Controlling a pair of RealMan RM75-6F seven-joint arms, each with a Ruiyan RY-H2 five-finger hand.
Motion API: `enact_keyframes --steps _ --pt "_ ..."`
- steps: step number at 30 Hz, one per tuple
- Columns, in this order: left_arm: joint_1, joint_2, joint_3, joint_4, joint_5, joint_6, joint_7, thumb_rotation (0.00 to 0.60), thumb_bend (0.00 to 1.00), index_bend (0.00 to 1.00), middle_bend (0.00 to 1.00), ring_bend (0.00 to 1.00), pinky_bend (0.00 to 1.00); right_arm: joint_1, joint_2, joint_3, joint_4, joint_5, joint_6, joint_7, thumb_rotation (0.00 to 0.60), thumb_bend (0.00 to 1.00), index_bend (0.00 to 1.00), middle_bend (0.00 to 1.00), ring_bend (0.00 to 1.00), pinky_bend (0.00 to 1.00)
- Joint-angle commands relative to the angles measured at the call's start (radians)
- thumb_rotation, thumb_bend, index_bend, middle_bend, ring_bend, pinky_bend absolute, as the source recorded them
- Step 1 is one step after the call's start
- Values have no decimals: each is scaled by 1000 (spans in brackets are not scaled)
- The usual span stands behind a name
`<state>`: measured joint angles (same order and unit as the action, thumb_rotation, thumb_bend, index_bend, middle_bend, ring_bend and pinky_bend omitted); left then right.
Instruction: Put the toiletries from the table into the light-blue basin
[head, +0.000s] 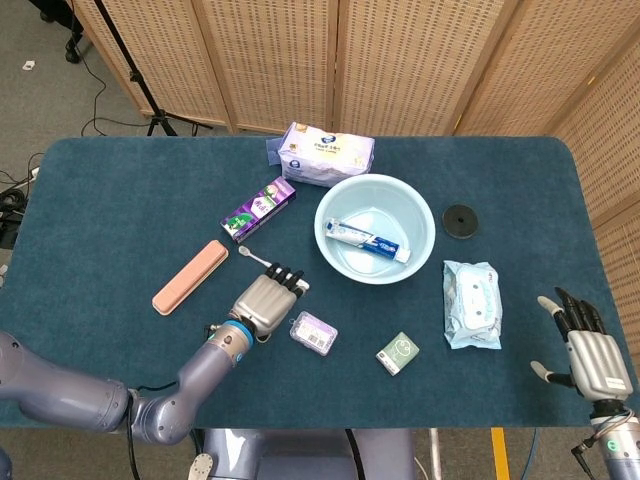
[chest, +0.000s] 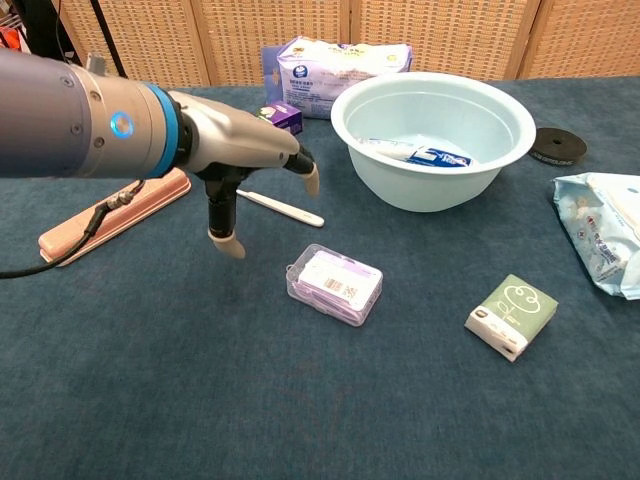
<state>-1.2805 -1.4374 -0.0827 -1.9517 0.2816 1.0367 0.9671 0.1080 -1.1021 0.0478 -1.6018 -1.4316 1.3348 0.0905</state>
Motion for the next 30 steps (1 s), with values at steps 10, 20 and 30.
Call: enact_keyframes --steps 10,20,30 --pt "-3 -137 14 108 10 7 -44 600 215 191 0 0 61 -1 3 1 0 -3 6 12 600 208 124 0 0 0" --pt "-14 -228 16 199 14 -2 -45 600 215 196 0 10 75 0 5 0 4 -2 3 28 600 208 123 0 0 0" --pt "-5 -330 9 317 50 -30 -76 600 220 237 0 33 98 2 7 4 12 6 -2 45 600 208 124 0 0 0"
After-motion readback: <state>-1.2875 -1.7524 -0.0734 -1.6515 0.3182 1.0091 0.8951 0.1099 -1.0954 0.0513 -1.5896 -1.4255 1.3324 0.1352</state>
